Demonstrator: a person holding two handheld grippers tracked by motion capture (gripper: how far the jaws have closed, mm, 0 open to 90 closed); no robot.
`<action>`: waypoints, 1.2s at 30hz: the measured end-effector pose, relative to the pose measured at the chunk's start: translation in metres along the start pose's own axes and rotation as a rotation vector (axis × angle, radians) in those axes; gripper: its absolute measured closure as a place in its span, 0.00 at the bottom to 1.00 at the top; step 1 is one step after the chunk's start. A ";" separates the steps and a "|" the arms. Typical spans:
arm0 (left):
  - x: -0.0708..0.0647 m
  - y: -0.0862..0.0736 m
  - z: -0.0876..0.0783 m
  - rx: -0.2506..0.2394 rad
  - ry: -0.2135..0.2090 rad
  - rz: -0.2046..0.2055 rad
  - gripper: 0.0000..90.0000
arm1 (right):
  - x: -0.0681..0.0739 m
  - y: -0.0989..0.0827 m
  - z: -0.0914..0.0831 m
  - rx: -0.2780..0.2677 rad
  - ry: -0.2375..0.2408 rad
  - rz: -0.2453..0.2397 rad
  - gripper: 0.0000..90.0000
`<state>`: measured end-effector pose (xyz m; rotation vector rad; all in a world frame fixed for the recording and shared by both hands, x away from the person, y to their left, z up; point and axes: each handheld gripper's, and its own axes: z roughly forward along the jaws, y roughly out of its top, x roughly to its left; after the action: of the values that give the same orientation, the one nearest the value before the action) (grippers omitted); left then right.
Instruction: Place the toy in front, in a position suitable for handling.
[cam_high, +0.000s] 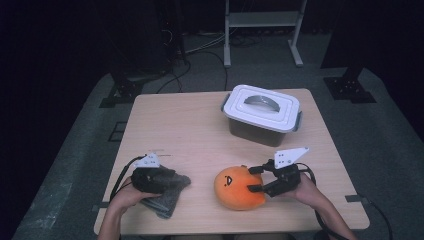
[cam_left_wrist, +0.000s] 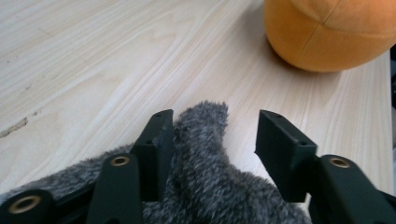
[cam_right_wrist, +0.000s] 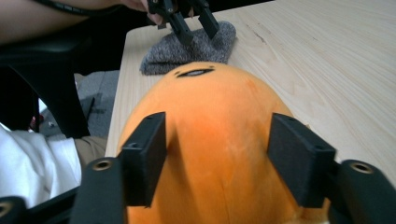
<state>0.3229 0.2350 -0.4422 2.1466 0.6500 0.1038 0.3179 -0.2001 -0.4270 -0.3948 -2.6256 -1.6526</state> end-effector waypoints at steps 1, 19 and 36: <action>0.000 0.000 0.000 -0.001 -0.002 0.003 0.49 | 0.000 0.001 0.000 -0.001 0.002 0.011 0.36; -0.006 0.005 -0.007 -0.109 0.020 0.020 0.29 | -0.006 0.023 0.021 0.034 -0.016 0.009 0.28; -0.006 0.004 -0.003 -0.137 0.020 0.029 0.21 | -0.032 0.052 -0.015 0.054 -0.133 -0.021 0.25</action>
<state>0.3187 0.2324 -0.4367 2.0259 0.6065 0.1808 0.3589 -0.1989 -0.3786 -0.4943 -2.7712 -1.6117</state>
